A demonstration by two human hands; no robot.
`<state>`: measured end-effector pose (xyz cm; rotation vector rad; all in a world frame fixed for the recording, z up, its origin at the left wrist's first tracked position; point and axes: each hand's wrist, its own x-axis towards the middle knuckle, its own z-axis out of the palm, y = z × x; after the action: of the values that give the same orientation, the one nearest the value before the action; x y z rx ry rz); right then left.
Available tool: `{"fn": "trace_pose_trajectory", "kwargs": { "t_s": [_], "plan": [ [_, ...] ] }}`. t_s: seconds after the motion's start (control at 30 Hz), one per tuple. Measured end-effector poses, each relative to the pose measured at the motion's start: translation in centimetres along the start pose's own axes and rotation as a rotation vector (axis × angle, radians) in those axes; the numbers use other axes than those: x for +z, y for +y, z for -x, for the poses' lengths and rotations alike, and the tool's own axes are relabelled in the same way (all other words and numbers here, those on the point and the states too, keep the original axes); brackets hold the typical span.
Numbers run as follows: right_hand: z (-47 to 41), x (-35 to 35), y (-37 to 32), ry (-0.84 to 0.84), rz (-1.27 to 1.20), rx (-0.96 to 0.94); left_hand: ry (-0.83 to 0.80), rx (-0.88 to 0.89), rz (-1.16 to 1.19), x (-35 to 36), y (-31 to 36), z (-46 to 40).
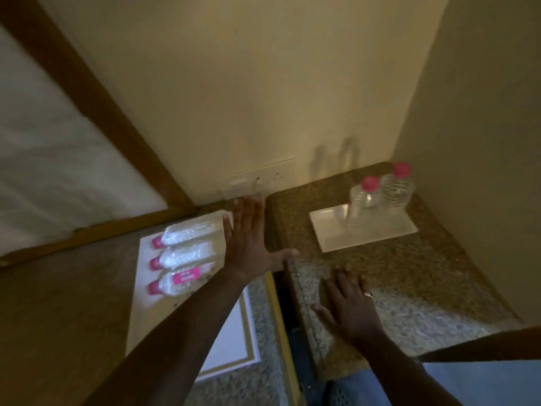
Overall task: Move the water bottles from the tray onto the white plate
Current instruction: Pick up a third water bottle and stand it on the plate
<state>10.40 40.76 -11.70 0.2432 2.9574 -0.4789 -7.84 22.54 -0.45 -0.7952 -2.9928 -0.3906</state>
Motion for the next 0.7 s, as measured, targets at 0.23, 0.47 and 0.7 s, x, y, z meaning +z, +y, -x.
{"fn": "trace_pose_trajectory", "kwargs": {
  "t_s": [0.23, 0.47, 0.7],
  "plan": [
    [-0.5, 0.7, -1.6, 0.02, 0.073, 0.018, -0.015, -0.11, -0.117, -2.1, -8.2, 5.2],
    [0.1, 0.3, -2.4, 0.061, 0.115, 0.014, -0.11, -0.189, -0.032, -2.6, -13.2, 10.6],
    [0.5, 0.3, -2.7, 0.103, 0.079, 0.022, -0.14, -0.241, 0.187, -2.4, -14.4, 13.2]
  ]
}}
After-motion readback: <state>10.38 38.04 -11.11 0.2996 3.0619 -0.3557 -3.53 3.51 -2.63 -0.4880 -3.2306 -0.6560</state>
